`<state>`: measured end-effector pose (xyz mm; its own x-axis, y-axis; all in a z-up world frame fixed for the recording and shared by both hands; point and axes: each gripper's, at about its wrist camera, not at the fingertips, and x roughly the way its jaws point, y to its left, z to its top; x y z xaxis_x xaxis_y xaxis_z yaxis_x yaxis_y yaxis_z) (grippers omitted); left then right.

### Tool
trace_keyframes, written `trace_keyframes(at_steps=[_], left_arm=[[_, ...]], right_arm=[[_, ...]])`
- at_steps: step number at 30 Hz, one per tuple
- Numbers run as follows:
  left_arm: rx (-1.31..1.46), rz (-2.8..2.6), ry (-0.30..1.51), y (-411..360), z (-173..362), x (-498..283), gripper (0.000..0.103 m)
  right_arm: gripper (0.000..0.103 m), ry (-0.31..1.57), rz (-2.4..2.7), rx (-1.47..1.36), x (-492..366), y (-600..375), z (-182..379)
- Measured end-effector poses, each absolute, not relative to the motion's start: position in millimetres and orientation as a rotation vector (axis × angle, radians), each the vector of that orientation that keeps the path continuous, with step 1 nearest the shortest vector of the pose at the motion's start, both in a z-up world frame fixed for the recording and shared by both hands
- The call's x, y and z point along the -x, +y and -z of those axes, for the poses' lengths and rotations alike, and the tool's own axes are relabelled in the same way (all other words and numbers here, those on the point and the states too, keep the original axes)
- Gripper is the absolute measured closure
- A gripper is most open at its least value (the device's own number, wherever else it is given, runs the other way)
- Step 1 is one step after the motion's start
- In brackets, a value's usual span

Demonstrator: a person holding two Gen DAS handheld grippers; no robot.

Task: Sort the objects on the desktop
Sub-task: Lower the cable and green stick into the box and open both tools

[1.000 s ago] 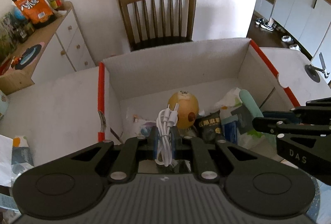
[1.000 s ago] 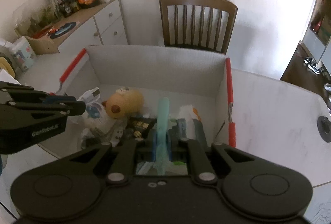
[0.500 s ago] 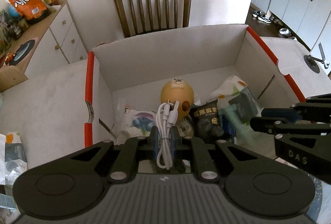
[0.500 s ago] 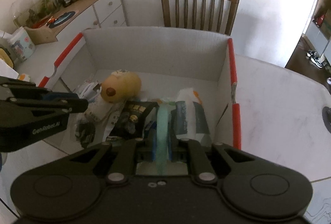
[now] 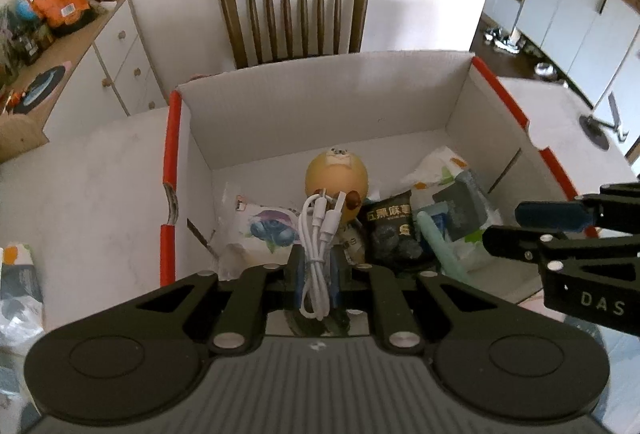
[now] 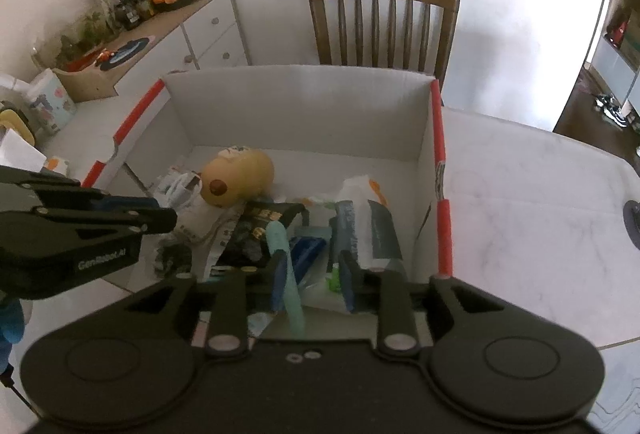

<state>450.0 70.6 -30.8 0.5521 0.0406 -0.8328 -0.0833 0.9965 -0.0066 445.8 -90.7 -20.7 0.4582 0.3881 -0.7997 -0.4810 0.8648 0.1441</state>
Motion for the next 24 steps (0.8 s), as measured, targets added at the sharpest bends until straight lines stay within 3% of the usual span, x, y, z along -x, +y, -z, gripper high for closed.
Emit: trace_keyframes(at_steps=[13, 15, 16, 17, 18, 19, 22, 24], left_arm=[[0.063, -0.075, 0.94, 70.2, 10.3, -435.8, 0.09], [0.06, -0.082, 0.929, 70.0, 7.8, -433.5, 0.081], [0.055, -0.08, 0.922, 69.5, 6.3, -432.1, 0.065], [0.05, -0.08, 0.916, 69.1, 4.9, -431.0, 0.034], [0.045, -0.08, 0.909, 68.7, 3.7, -429.8, 0.021], [0.039, -0.081, 0.9, 68.0, 2.3, -428.3, 0.015], [0.034, -0.078, 0.889, 66.1, -0.1, -425.7, 0.014], [0.037, -0.076, 0.884, 65.5, -1.4, -424.2, 0.004]], right_arm=[[0.062, 0.898, -0.565, 0.097, -434.4, -105.6, 3.0], [0.06, 0.894, -0.565, 0.097, -432.6, -106.9, 1.6], [0.058, 0.89, -0.567, 0.095, -431.5, -107.8, 0.6], [0.056, 0.887, -0.568, 0.095, -430.6, -108.6, -0.6], [0.056, 0.884, -0.565, 0.097, -429.5, -109.0, -1.5], [0.054, 0.88, -0.567, 0.096, -428.5, -109.9, -2.8], [0.052, 0.868, -0.569, 0.097, -425.4, -111.3, -5.7], [0.048, 0.858, -0.578, 0.095, -423.5, -112.6, -7.4]])
